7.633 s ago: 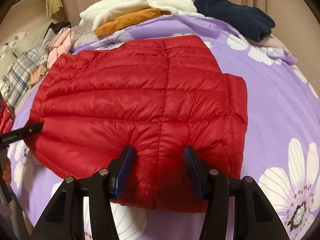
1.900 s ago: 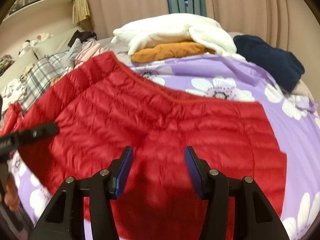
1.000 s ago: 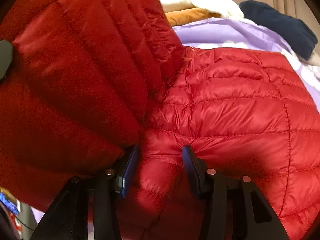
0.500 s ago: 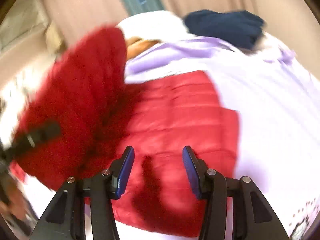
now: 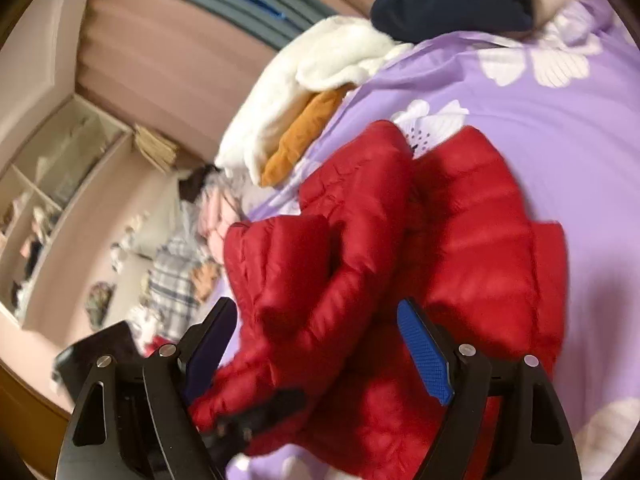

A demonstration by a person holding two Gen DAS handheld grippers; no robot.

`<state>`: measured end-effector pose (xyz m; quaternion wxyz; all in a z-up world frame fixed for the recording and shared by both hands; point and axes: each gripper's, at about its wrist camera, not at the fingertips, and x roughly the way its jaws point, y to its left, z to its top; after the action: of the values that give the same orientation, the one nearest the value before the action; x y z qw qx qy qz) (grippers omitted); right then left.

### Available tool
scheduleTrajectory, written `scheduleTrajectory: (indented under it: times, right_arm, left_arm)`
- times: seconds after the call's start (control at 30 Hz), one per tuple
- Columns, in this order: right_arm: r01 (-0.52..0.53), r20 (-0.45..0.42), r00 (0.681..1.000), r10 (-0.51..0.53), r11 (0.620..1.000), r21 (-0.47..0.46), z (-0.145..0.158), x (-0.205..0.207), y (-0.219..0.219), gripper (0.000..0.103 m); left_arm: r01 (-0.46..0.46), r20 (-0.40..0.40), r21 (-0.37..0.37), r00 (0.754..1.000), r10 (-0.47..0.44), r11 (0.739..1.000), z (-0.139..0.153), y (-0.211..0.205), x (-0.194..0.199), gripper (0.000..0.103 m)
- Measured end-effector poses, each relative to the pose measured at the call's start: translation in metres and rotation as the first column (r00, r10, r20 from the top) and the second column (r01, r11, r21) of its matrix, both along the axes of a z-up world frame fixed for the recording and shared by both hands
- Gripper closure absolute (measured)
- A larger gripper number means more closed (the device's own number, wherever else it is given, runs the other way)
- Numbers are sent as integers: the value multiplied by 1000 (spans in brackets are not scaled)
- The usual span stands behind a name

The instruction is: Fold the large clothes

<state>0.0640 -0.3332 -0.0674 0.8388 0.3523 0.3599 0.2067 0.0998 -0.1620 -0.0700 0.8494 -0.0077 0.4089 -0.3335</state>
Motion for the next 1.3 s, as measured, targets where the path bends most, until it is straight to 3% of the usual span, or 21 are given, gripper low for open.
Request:
scheduleTrajectory:
  times: [0.03, 0.1, 0.13, 0.23, 0.37, 0.5, 0.63, 0.8, 0.87, 0.93, 1.03, 1.2, 1.3]
  right_arm:
    - [-22, -6, 1000, 22, 999, -29, 2, 9, 6, 21]
    - [-39, -16, 999, 37, 995, -90, 5, 22, 18, 38]
    - [-63, -15, 998, 62, 991, -119, 7, 29, 25, 56]
    - [-71, -3, 997, 72, 981, -179, 10, 36, 30, 75]
    - [-55, 48, 997, 68, 974, -220, 19, 31, 28, 85]
    - [-15, 108, 994, 34, 985, -172, 24, 22, 8, 86]
    - [39, 35, 999, -35, 991, -129, -4, 19, -20, 86]
    - [92, -23, 995, -95, 991, -93, -37, 13, -41, 86]
    - [91, -30, 995, -93, 993, -72, -42, 14, -44, 86]
    - [82, -39, 996, -85, 994, -71, -48, 18, -44, 86]
    - [72, -41, 996, -76, 993, -90, -49, 20, -44, 85]
    - [81, -55, 994, -89, 988, -132, -42, 16, -44, 84]
    - [138, -17, 989, -147, 959, -249, -18, 2, -42, 74]
  left_arm:
    - [3, 5, 7, 1000, -3, 1000, 1, -1, -1, 49]
    - [7, 13, 14, 1000, -7, 1000, 0, 1, -2, 49]
    - [5, 16, 19, 1000, -5, 1000, 0, 2, -3, 47]
    - [-7, 2, 14, 1000, 7, 1000, 2, 10, -2, 46]
    - [-3, -40, -1, 999, 3, 1000, 15, 21, -10, 44]
    - [45, -38, -94, 998, -49, 995, 45, 40, -29, 43]
    - [0, -18, -202, 1000, -3, 979, 66, 69, -29, 36]
    - [-152, -61, -120, 988, 145, 981, 41, 75, 12, 40]
    - [-193, -79, -87, 979, 186, 977, 27, 73, 28, 49]
    - [-233, -94, -70, 969, 226, 970, 17, 71, 43, 52]
    - [-232, -126, -71, 967, 222, 970, 3, 66, 55, 54]
    - [-205, -119, 12, 971, 205, 979, -11, 42, 71, 52]
    - [-181, -117, 27, 976, 183, 983, -12, 38, 74, 51]
